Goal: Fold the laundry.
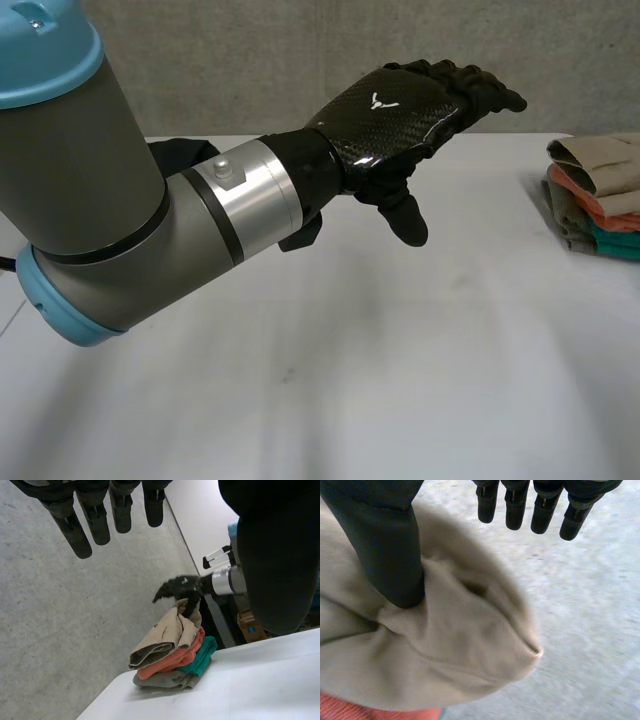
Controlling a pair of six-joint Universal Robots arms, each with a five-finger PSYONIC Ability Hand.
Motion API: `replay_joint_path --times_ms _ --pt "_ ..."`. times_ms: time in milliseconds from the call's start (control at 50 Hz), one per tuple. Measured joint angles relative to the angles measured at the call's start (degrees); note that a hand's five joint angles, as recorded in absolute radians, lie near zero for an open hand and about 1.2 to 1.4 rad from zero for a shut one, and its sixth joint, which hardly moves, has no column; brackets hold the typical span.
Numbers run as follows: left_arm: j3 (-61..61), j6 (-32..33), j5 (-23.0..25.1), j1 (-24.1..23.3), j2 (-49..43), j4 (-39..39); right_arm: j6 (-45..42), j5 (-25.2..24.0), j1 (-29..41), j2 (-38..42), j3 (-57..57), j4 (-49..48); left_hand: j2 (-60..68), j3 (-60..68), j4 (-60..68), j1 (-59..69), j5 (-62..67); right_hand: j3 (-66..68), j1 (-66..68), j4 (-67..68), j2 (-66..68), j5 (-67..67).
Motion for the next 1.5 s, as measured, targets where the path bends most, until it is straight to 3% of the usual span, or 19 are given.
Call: replay_joint_path --times_ms 100,240,320,360,440,520,580,680,800,860,940,1020,1180,1400,1500 --pt "-0.4 -0.1 -0.1 -0.3 0.4 -0.1 0.7 5.3 -0.2 -6.0 1.0 5.7 0.0 0.0 0.0 0.0 0.0 0.0 0.0 0.0 0.0 0.0" --pt "-0.6 -1.6 -0.2 -0.3 1.6 0.2 -9.0 19.2 -2.5 -12.7 -6.4 20.5 0.0 0.0 0.0 0.0 0.0 0.0 0.0 0.0 0.0 0.0" --pt "0.5 -3.0 -0.8 -0.2 2.2 1.5 -13.0 22.5 -2.0 -13.0 -10.1 20.8 0.0 0.0 0.0 0.0 0.0 0.0 0.0 0.0 0.0 0.0" --pt "3.2 -5.8 -3.5 0.0 2.8 5.0 -16.1 23.7 1.8 -13.3 -13.9 16.7 0.0 0.0 0.0 0.0 0.0 0.0 0.0 0.0 0.0 0.0" --pt "6.9 -9.1 -10.2 0.9 3.8 9.7 -17.2 20.6 9.4 -14.4 -14.8 8.4 0.0 0.0 0.0 0.0 0.0 0.0 0.0 0.0 0.0 0.0" --pt "10.1 -11.1 -18.4 4.6 4.8 12.9 -17.2 15.4 17.5 -15.7 -12.3 1.4 0.0 0.0 0.0 0.0 0.0 0.0 -0.1 0.0 0.0 0.0" --pt "11.6 -11.3 -24.0 11.5 5.0 13.5 -17.1 9.8 26.2 -16.3 -7.9 -2.7 0.0 0.0 0.0 0.0 0.0 0.0 -0.2 0.0 -0.3 0.0" --pt "11.8 -7.6 -26.8 20.2 2.7 10.7 -17.2 5.7 36.3 -15.3 -1.3 -3.4 0.0 0.0 0.0 0.0 0.0 0.0 -0.2 0.0 -0.3 0.0" --pt "11.5 3.3 -28.0 27.1 -4.2 6.7 -17.4 5.3 43.1 -13.1 6.8 -1.8 0.0 0.0 0.0 0.0 0.0 0.0 -0.2 0.0 -0.3 0.0" --pt "11.9 12.7 -29.1 29.8 -11.1 6.4 -17.4 6.6 44.4 -11.5 11.7 -0.8 0.0 0.0 0.0 0.0 0.0 0.0 -0.2 0.0 -0.3 0.0" --pt "13.7 23.0 -30.0 32.1 -21.0 9.2 -17.3 8.6 44.5 -9.8 16.6 -0.1 0.0 0.0 0.0 0.0 0.0 0.0 -0.2 0.0 -0.3 0.0" --pt "15.7 28.1 -30.0 33.8 -29.2 14.8 -17.2 9.8 44.0 -8.6 20.4 0.1 0.0 0.0 0.0 0.0 0.0 0.0 -0.2 0.0 -0.3 0.0" --pt "19.8 30.3 -25.5 36.0 -41.8 24.2 -17.1 9.7 43.3 -7.9 27.2 -0.2 0.0 0.0 0.0 0.0 0.0 0.0 -0.2 0.0 -0.3 0.0" --pt "31.0 31.3 -21.2 36.5 -53.9 25.2 -17.1 9.3 41.5 -7.2 30.0 -0.8 0.3 0.2 0.5 0.8 0.2 0.0 -0.2 0.0 -0.3 0.0" --pt "38.1 32.3 -19.7 36.7 -58.4 24.8 -17.3 9.4 41.2 -6.2 29.5 -0.8 13.8 12.4 13.6 15.6 12.3 0.0 -0.2 0.0 -0.3 0.0"
